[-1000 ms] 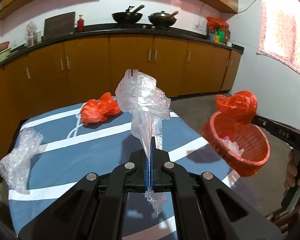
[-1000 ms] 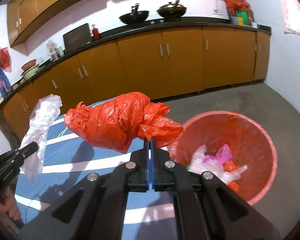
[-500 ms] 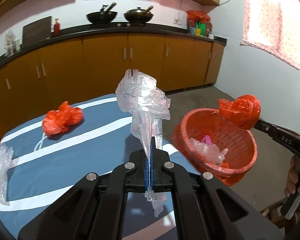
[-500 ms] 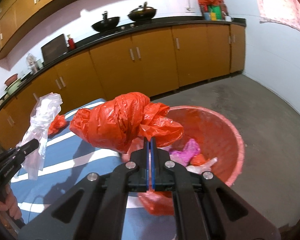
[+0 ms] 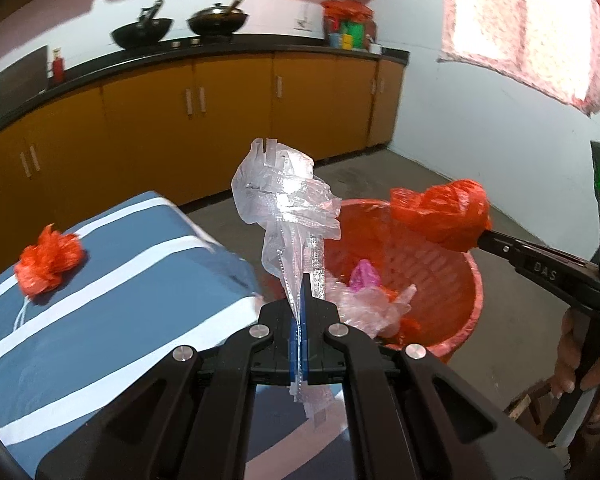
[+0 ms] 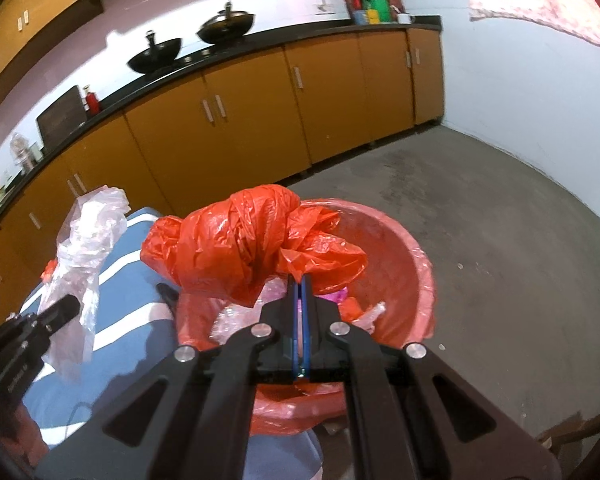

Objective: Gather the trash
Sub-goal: 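Carry both bags over the wastebasket and open both tools to drop them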

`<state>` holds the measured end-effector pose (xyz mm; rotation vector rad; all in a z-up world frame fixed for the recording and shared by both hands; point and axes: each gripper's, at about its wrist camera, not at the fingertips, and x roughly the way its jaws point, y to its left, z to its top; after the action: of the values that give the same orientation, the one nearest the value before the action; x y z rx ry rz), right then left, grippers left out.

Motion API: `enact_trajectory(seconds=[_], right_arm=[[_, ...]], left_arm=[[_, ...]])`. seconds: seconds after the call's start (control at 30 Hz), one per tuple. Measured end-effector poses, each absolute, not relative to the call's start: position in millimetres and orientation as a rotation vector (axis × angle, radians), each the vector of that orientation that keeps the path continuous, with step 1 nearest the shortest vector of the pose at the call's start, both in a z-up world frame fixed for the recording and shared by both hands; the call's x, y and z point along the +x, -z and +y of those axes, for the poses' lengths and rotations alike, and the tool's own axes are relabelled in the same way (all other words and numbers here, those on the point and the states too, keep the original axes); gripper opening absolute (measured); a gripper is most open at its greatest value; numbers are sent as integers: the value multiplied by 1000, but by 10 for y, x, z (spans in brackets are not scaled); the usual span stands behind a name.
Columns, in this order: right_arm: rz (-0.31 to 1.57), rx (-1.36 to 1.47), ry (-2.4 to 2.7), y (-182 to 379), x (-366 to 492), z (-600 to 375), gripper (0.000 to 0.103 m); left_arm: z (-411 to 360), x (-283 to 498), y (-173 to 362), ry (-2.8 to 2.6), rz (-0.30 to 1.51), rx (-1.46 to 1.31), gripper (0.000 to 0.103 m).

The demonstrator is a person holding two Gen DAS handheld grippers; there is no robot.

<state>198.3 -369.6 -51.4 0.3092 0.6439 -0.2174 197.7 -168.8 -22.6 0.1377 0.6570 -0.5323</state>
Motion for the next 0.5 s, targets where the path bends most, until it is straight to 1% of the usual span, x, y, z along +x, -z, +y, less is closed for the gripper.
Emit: enact_trajectory(seconds=[0.2,0.5], right_arm=[[648,338,263,583,2030,-3851,3],[657,374,283,711,2182,-3966,3]], left_arm=[[-2017,2043,311,582,674,168,1],[-2272,2201,473,619,712,182,1]])
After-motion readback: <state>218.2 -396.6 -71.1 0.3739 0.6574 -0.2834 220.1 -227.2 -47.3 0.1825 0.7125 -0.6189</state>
